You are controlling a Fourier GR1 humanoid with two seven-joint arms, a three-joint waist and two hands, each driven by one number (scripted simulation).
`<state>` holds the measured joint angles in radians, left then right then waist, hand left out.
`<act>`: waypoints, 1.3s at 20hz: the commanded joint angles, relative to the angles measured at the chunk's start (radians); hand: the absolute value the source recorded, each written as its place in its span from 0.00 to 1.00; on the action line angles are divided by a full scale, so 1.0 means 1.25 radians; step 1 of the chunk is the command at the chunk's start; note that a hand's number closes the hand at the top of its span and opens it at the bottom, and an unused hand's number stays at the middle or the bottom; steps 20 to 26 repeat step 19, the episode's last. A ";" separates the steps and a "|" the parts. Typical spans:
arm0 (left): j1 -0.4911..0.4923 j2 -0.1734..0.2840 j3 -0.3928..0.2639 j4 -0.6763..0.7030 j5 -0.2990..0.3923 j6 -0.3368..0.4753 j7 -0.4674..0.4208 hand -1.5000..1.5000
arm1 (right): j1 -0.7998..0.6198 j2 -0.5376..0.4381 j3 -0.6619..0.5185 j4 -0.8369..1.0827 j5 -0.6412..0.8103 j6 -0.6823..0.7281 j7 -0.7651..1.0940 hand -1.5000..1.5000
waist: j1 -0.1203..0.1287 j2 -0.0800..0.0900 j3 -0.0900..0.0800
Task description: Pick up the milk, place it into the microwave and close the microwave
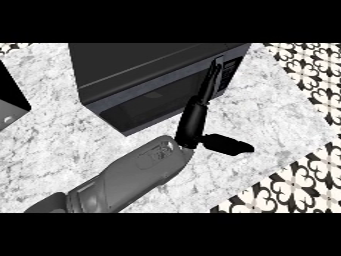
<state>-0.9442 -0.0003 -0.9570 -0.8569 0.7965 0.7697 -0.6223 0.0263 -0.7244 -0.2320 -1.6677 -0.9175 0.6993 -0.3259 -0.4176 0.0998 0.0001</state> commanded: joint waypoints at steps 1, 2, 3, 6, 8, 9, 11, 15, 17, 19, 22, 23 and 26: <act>-0.037 0.000 0.028 0.043 0.029 0.002 0.009 0.00 | -0.005 -0.006 -0.001 -0.004 -0.011 0.008 0.002 0.00 | -0.008 0.001 0.000; -0.044 0.000 0.027 0.038 0.035 -0.001 0.010 0.00 | -0.013 -0.004 0.002 0.002 -0.015 0.002 0.005 0.00 | 0.001 0.004 -0.001; -0.018 0.000 0.046 0.047 0.070 -0.003 0.040 0.00 | -0.009 -0.008 -0.006 0.005 -0.019 0.004 0.003 0.00 | 0.001 0.009 -0.001; -0.036 0.001 0.007 0.065 0.054 -0.038 0.046 1.00 | -0.005 -0.008 0.002 0.004 -0.023 0.010 0.009 0.00 | -0.001 0.008 0.004; -0.047 0.004 -0.011 0.124 0.023 0.003 0.055 0.00 | -0.006 -0.016 -0.008 0.013 -0.031 0.005 0.012 0.00 | 0.011 0.002 0.009; -0.043 0.017 -0.029 0.139 0.007 0.023 0.057 0.00 | 0.000 -0.016 -0.001 0.006 -0.030 0.007 0.016 0.00 | 0.014 -0.003 0.011; -0.058 0.058 -0.036 0.163 -0.021 0.058 0.056 0.00 | 0.000 -0.020 -0.007 0.010 -0.033 0.008 0.016 0.00 | 0.031 -0.010 0.014; -0.083 0.063 -0.021 0.190 -0.020 0.071 0.085 0.00 | 0.000 -0.028 -0.018 0.010 -0.034 0.002 0.018 0.00 | 0.045 -0.006 0.013; -0.096 0.063 -0.022 0.198 -0.024 0.073 0.093 0.00 | -0.001 -0.027 -0.018 0.006 -0.043 -0.003 0.020 0.00 | 0.054 -0.005 0.011; -0.104 0.061 -0.024 0.204 -0.027 0.080 0.104 0.00 | 0.011 -0.029 -0.024 0.004 -0.045 0.003 0.018 0.00 | 0.044 -0.010 0.012; -0.104 0.061 -0.024 0.204 -0.027 0.080 0.104 0.00 | 0.011 -0.029 -0.024 0.004 -0.045 0.003 0.018 0.00 | 0.044 -0.010 0.012; -0.104 0.061 -0.024 0.204 -0.027 0.080 0.104 0.00 | 0.011 -0.029 -0.024 0.004 -0.045 0.003 0.018 0.00 | 0.044 -0.010 0.012; -0.104 0.061 -0.024 0.204 -0.027 0.080 0.104 0.00 | 0.011 -0.029 -0.024 0.004 -0.045 0.003 0.018 0.00 | 0.044 -0.010 0.012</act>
